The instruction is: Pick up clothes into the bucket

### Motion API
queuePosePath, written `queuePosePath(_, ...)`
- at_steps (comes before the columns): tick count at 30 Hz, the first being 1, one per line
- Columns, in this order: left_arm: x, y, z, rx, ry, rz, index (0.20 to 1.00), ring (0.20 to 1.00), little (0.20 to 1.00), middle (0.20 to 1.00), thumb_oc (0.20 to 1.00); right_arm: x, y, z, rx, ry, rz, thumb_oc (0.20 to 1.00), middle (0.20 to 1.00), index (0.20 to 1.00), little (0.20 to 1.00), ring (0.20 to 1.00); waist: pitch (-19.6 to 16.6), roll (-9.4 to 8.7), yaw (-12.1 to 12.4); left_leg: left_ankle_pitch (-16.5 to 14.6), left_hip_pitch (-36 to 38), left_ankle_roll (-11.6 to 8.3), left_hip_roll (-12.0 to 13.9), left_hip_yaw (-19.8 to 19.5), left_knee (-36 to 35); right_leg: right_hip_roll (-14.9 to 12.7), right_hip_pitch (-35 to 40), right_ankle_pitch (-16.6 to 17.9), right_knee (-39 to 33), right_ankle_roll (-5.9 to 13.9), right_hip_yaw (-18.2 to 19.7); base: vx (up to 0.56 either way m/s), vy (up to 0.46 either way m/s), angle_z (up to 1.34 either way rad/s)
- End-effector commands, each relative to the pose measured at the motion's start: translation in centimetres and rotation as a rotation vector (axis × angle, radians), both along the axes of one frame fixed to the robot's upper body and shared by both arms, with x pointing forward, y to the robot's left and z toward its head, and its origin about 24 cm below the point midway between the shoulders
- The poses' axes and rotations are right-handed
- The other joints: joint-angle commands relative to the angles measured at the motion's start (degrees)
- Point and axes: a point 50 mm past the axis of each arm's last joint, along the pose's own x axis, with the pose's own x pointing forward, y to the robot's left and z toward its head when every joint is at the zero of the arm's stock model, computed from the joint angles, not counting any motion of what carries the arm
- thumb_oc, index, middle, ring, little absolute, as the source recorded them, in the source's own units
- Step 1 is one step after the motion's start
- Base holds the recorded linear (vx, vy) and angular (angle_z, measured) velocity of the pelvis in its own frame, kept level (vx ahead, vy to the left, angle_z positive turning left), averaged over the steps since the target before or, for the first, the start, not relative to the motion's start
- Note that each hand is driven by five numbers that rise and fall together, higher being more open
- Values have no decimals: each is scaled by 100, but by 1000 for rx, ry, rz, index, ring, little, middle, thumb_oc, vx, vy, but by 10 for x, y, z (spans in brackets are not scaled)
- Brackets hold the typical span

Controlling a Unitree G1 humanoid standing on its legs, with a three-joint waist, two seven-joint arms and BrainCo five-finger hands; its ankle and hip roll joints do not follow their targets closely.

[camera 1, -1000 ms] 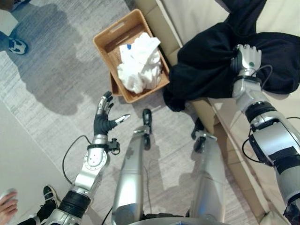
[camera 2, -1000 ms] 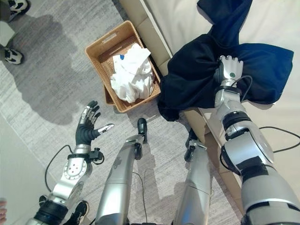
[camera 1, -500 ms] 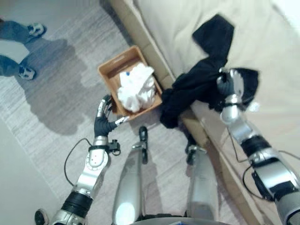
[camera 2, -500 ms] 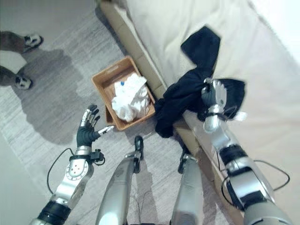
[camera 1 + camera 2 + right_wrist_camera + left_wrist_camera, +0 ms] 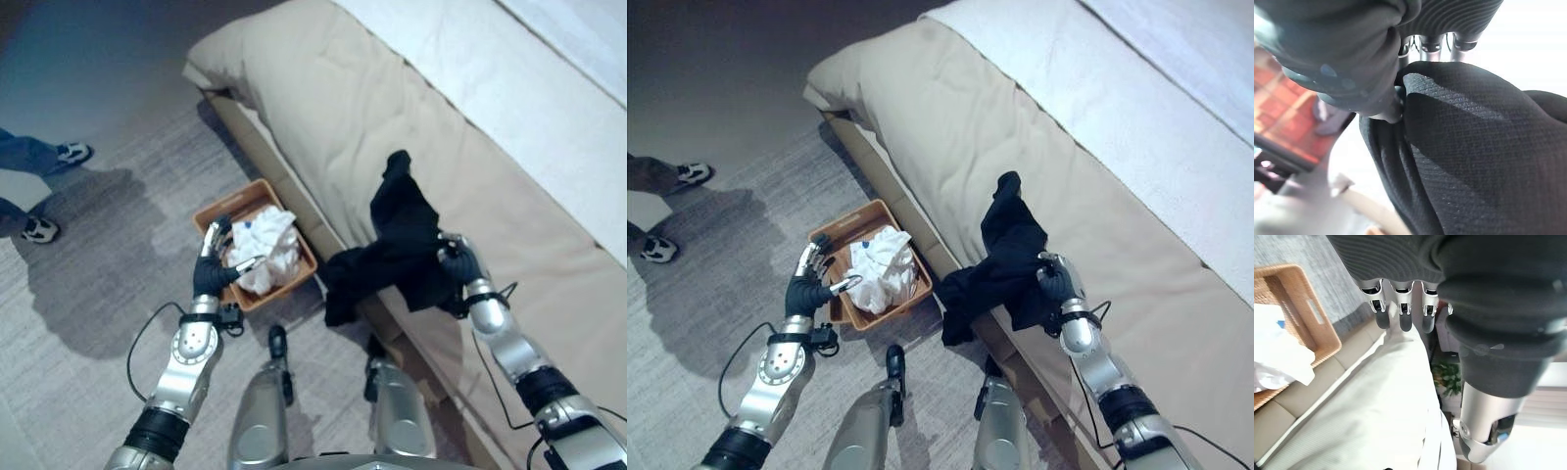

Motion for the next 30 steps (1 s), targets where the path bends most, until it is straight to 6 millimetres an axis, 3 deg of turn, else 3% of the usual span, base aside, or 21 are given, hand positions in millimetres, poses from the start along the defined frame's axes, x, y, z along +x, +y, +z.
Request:
queuePosePath(1,-6,2,0,38,-22,-18,1000,1000,1000,1000,1000,8,0,40,83,-175,79,200,200,200,200,200,-494,-160,-111,71,62,-50,-11,-44,-169,-291,3,727,-195,390,13,56,5,0)
queuePosePath(7,-9,2,-5,43,3,-28,1000,1000,1000,1000,1000,-7,-11,58,184,-256,92,200,200,200,200,200,-813,-228,-195,45,403,-55,-13,2,-331,-221,311,746,-356,445,-2,91,2,3)
queuePosePath(8,-8,1,-4,71,-1,-38,1000,1000,1000,1000,1000,-9,-13,69,211,-303,97,200,200,200,200,200,-934,-244,-228,33,514,-64,0,44,-381,-195,395,746,-410,451,9,83,4,-4)
queuePosePath(13,-3,-9,0,180,-8,-120,1000,1000,1000,1000,1000,-10,-9,83,285,-363,121,200,200,200,200,200,-1196,-267,-267,33,813,-83,48,144,-553,-139,606,751,-525,474,21,86,-2,-16)
queuePosePath(19,6,-37,-2,417,-6,-342,1000,1000,1000,1000,1000,-3,10,103,336,-382,264,200,200,200,200,200,-1613,-265,-349,26,1263,-126,116,330,-841,-36,854,747,-703,503,117,84,-6,-16)
queuePosePath(21,11,-54,0,497,-31,-441,1000,1000,1000,1000,1000,-1,23,119,392,-406,368,200,200,200,200,200,-1800,-263,-401,12,1449,-150,156,396,-914,13,952,694,-747,494,173,99,-21,-18)
queuePosePath(30,21,-101,18,467,-109,-677,1000,1000,1000,1000,1000,2,60,148,475,-398,622,200,200,200,200,200,-2059,-240,-488,-14,1773,-206,240,561,-998,128,1154,620,-829,456,299,46,-23,-13)
